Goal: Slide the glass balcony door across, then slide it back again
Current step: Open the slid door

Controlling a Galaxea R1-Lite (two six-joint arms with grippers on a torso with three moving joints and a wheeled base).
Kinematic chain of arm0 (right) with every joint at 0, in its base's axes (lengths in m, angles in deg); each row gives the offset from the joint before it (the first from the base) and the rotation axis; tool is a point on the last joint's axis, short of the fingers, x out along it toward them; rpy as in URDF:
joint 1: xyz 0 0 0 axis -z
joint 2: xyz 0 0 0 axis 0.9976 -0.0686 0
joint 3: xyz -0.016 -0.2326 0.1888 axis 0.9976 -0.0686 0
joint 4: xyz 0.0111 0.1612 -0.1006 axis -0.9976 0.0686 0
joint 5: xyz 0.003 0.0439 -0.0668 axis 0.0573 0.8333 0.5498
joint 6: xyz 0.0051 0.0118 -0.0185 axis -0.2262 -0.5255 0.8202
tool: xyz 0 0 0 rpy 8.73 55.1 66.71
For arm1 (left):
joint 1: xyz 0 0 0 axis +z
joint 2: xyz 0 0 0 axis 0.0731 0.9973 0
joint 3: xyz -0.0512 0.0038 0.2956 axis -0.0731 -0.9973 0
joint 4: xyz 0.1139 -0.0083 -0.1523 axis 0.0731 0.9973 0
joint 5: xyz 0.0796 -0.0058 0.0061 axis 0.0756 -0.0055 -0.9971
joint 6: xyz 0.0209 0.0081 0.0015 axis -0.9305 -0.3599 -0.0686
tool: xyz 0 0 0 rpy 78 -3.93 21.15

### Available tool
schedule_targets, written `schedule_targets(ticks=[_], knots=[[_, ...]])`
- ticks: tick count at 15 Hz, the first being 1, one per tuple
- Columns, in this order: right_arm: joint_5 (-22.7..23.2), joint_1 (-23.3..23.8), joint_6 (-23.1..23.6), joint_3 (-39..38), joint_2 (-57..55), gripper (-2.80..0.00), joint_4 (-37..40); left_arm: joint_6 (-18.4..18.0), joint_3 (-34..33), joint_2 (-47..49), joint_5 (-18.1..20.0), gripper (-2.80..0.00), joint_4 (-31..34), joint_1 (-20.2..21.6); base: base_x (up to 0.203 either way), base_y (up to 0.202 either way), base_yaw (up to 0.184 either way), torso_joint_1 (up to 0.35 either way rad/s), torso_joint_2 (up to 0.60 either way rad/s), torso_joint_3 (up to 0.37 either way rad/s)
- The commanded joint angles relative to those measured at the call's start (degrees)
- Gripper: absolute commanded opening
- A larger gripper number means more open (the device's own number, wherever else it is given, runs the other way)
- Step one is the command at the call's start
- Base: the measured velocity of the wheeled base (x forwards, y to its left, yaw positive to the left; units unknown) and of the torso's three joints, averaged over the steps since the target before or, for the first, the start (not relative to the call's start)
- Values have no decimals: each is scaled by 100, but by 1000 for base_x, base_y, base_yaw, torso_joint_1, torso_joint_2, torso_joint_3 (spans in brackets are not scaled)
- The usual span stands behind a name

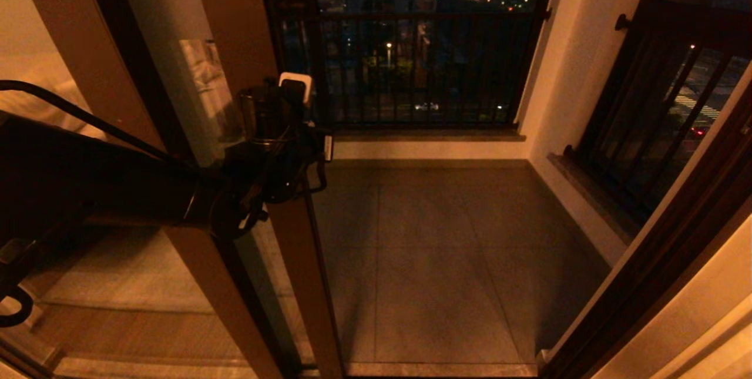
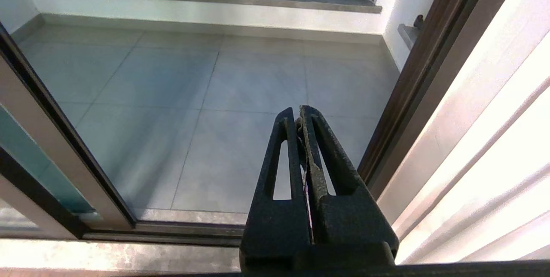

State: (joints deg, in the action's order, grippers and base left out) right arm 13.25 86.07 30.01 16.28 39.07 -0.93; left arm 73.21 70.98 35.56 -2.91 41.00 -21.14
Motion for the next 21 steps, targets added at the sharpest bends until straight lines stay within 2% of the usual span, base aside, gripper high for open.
schedule_targets(ticks=[1, 21], knots=[[6, 0, 7, -18, 1, -280, 0, -4, -9, 5, -38, -280, -5, 46, 0, 0, 0, 0, 0, 0], [6, 0, 7, -18, 1, -280, 0, -21, -308, -135, -12, -280, -198, 451, 0, 0, 0, 0, 0, 0]])
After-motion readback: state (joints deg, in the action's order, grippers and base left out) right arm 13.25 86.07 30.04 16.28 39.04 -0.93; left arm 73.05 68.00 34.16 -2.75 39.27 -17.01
